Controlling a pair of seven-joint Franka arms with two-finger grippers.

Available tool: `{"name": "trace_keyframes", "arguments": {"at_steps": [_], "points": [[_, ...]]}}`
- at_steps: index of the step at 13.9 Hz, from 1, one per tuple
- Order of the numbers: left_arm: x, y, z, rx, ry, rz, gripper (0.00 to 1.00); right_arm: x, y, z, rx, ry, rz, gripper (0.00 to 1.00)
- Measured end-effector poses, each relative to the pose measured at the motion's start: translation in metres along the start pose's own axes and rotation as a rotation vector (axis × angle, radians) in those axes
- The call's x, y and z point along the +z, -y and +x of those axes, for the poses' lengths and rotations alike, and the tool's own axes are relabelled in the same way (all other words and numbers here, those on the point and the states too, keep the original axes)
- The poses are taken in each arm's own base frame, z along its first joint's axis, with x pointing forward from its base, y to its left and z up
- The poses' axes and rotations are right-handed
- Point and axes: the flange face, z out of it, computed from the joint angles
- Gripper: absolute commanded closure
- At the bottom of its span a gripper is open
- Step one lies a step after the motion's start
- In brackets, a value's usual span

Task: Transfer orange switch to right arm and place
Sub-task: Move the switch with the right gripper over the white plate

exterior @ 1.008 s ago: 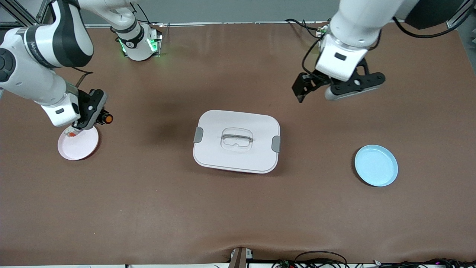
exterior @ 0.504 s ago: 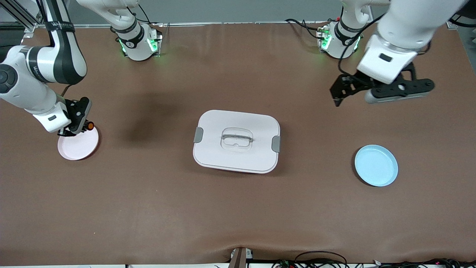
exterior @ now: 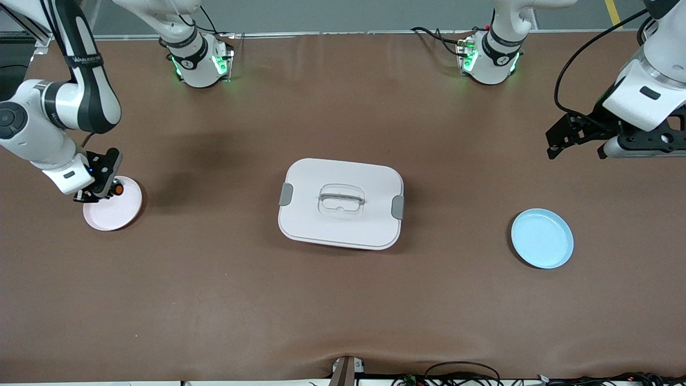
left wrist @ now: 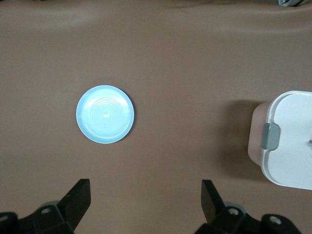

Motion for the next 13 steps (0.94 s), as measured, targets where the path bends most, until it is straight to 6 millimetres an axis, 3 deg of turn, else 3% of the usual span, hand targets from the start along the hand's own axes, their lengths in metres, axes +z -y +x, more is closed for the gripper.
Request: {"name": "trace_keyframes", "arguments": {"at_steps": [4, 7, 13], "points": [[0.003, 0.017, -0.001, 0.024, -0.017, 0.002, 0.0, 0.05, 0.003, -0.029, -0.026, 0.012, -0.01, 1.0], [0.004, 0.031, 0.0, 0.016, -0.018, 0.005, 0.0, 0.075, 0.002, -0.034, -0.062, 0.029, -0.041, 1.0], [0.004, 0.035, 0.0, 0.009, -0.021, 0.006, 0.0, 0.108, 0.003, -0.027, -0.122, 0.037, -0.061, 1.0]]}}
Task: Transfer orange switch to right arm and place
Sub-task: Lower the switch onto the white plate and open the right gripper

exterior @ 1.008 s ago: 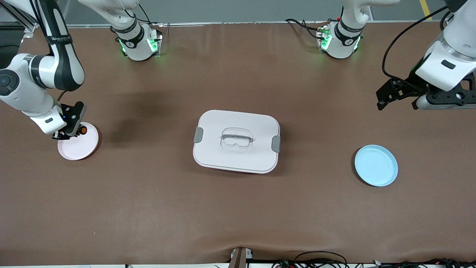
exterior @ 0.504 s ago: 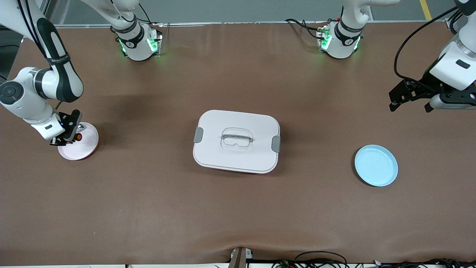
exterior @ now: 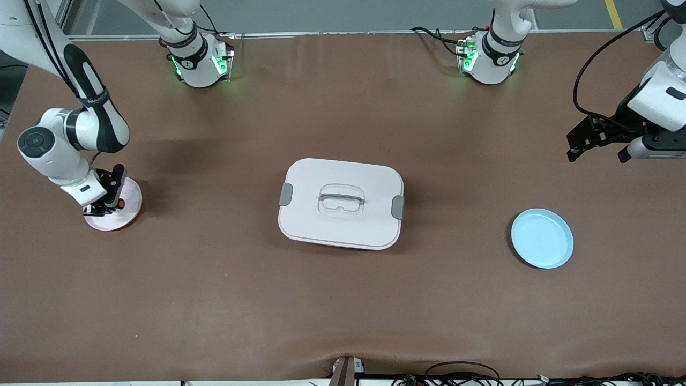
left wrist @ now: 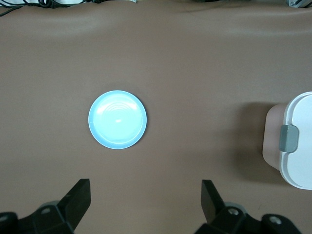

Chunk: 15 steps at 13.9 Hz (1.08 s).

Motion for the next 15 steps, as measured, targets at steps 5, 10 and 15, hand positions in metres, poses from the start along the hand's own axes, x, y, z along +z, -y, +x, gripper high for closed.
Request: {"name": "trace_keyframes", "arguments": {"at_steps": [5, 10, 15], "points": [[0.002, 0.021, 0.002, -0.017, 0.003, 0.005, 0.0, 0.024, -0.001, -0.013, 0.019, 0.002, 0.02, 1.0], [0.002, 0.025, 0.002, -0.008, 0.004, 0.006, 0.0, 0.029, -0.002, -0.013, 0.019, 0.002, 0.024, 0.8], [0.003, 0.024, 0.002, -0.002, 0.005, 0.006, 0.0, 0.028, -0.005, -0.02, 0.029, 0.009, 0.017, 0.0]]}}
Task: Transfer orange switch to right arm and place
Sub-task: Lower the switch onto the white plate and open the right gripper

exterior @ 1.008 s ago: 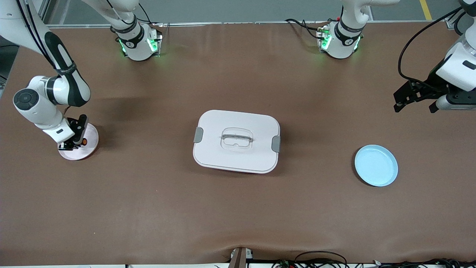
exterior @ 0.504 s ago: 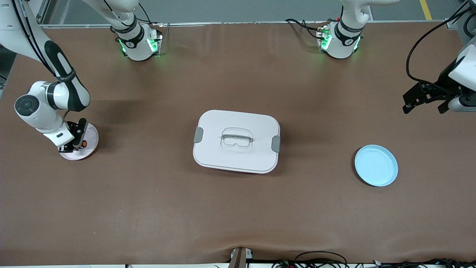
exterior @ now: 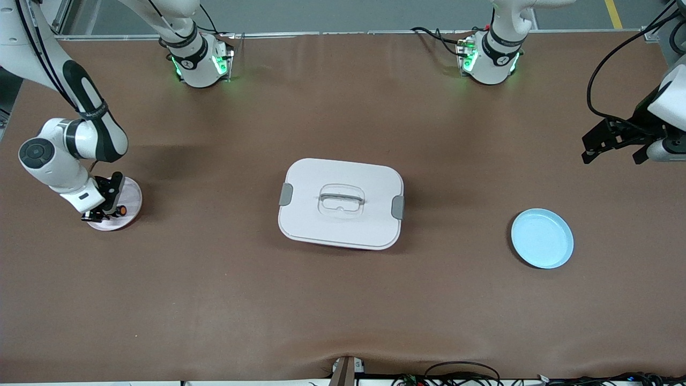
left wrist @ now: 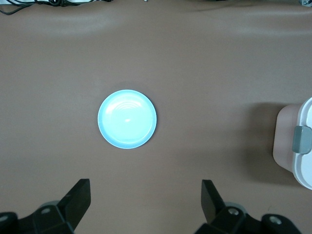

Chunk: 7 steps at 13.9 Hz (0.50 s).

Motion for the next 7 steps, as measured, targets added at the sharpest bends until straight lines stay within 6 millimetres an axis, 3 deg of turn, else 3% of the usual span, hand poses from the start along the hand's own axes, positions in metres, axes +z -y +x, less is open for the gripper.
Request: {"name": "trace_keyframes", "arguments": {"at_steps": [7], "points": [[-0.0005, -0.0036, 0.0002, 0.006, -0.003, 0.0, 0.0, -0.0092, -0.0076, -0.0082, 0.053, 0.015, 0.043, 0.0]]}}
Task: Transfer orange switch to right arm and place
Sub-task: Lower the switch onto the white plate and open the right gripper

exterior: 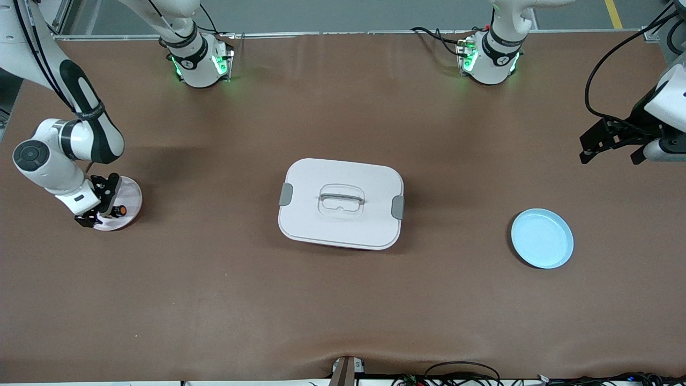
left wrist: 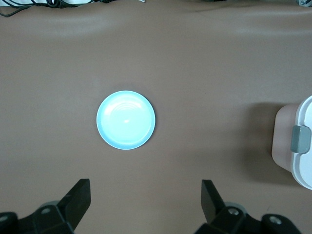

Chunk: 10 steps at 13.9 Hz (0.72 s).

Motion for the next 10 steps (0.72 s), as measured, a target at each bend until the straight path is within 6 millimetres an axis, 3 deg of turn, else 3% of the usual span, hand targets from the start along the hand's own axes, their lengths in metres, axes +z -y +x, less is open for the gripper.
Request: {"name": "trace_keyframes", "arguments": {"at_steps": [6, 10], "points": [[-0.001, -0.004, 0.0, 0.007, -0.003, -0.001, 0.0, -0.037, -0.003, -0.005, 0.144, 0.008, 0.062, 0.0], [-0.008, -0.006, 0.001, 0.01, -0.018, -0.002, 0.0, -0.091, -0.007, 0.013, 0.286, -0.043, 0.142, 0.0]]}}
